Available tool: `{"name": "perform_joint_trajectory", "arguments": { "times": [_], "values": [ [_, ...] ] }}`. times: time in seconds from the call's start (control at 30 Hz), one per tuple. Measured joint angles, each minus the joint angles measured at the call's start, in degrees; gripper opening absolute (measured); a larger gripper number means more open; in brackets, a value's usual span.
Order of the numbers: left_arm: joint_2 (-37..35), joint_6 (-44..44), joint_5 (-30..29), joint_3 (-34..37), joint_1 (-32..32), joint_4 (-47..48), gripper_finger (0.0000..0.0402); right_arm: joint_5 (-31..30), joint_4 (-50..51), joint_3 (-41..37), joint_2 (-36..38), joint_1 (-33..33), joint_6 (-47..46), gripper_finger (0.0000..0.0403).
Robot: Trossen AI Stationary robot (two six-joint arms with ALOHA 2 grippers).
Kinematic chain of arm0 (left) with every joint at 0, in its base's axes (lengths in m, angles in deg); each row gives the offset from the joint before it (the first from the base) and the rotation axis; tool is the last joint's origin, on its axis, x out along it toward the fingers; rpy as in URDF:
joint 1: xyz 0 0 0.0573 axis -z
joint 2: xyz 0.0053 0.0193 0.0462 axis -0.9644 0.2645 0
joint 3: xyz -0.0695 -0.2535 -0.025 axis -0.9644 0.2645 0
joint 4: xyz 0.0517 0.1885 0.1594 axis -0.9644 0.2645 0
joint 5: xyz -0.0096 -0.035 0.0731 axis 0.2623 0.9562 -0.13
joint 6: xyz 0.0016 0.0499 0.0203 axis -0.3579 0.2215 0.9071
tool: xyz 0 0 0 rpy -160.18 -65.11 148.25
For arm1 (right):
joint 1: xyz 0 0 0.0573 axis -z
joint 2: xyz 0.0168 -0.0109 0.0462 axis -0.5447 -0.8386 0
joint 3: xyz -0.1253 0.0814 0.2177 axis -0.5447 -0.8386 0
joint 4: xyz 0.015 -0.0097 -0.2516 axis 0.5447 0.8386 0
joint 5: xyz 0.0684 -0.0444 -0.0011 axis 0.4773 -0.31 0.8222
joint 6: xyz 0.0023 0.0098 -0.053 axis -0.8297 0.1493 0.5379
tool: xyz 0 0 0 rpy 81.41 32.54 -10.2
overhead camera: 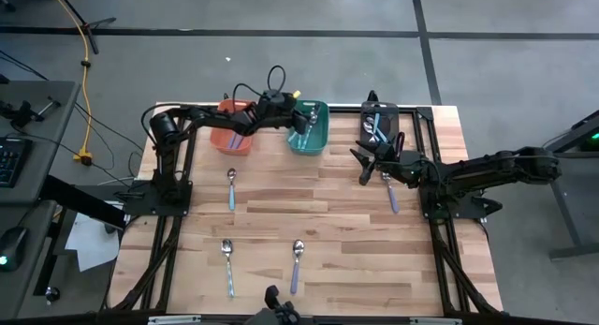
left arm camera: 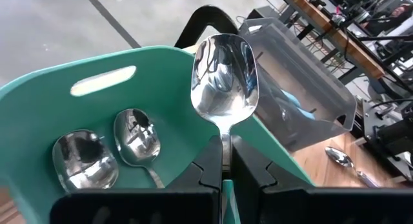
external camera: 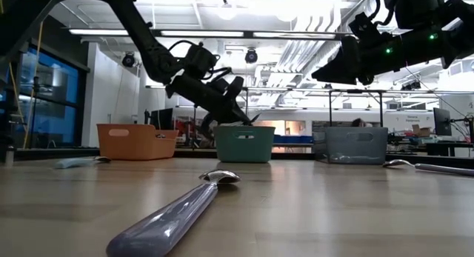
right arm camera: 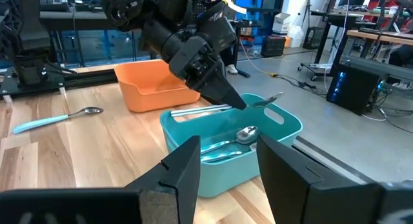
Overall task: Sort silverware by color (type)
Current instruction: Put the blue patterned spoon into the green bin, then put the purple spoon into the orange bin
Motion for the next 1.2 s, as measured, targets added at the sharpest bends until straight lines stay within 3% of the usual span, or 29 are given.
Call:
{"name": "perform_joint_trajectory", "arguments": {
  "times": [0.53,0.7,0.87,0.97,1.2],
  "values": [
    [-0.02,-0.85,3.15,-0.02,-0.83,0.57,0.0039,-0.02,0.07,0.00,0.00,0.00,0.00,0.0138],
    [-0.13,3.81,4.64,-0.02,-0.89,1.76,0.0039,-0.02,0.08,0.00,0.00,-0.01,0.00,0.0138],
    [-4.07,13.37,4.79,1.31,0.07,3.11,0.0014,-0.02,0.82,0.00,0.02,0.00,0.02,0.0138],
    [-8.41,18.49,2.51,4.10,2.26,3.98,0.0002,-0.02,1.85,0.00,0.02,0.00,0.01,0.0133],
    [-19.72,26.64,-9.78,16.70,10.55,3.55,0.0001,-0.04,2.67,0.00,0.02,0.00,0.22,0.0079]
  ]
}}
